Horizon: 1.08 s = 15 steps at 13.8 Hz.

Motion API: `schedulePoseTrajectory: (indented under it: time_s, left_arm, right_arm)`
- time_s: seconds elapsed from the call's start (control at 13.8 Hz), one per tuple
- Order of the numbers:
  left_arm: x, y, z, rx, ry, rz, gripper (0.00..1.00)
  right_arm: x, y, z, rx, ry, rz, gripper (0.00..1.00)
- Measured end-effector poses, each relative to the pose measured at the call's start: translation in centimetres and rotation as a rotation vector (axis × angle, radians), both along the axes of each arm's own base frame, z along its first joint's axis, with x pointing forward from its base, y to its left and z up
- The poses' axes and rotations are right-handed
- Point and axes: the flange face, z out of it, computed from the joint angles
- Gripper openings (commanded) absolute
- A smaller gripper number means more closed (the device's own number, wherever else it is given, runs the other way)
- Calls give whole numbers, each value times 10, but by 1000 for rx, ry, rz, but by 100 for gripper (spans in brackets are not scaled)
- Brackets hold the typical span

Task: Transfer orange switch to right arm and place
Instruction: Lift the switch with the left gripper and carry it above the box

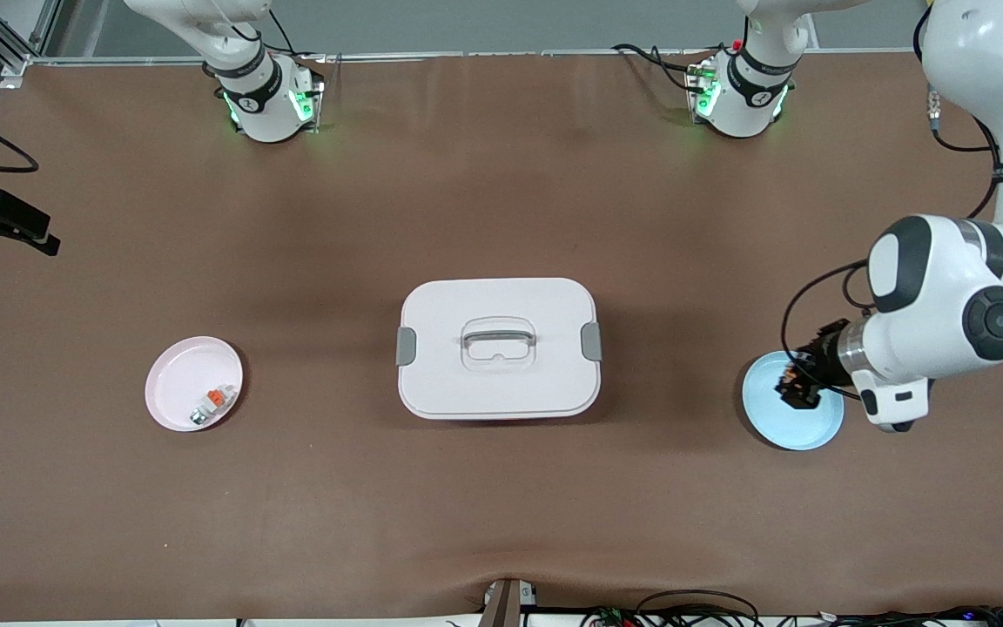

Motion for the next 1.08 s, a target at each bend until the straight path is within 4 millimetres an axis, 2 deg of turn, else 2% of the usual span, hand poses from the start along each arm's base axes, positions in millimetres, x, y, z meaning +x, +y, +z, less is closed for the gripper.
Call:
schedulePoseTrajectory:
  time_s: [0.22, 0.51, 0.8, 1.08]
  left_arm:
    - [-11, -70, 33, -152, 21, 101, 0]
    - [-37, -161, 74, -311, 96, 165, 0]
    - [-70, -228, 112, -471, 218, 187, 0]
    - [-103, -290, 139, -509, 274, 172, 0]
  right_arm:
    - [0, 0, 0, 0, -1, -1, 100]
    - [0, -3, 3, 0, -13, -7, 100]
    - [0, -3, 7, 5, -20, -8, 100]
    - [1, -1, 7, 8, -21, -6, 100]
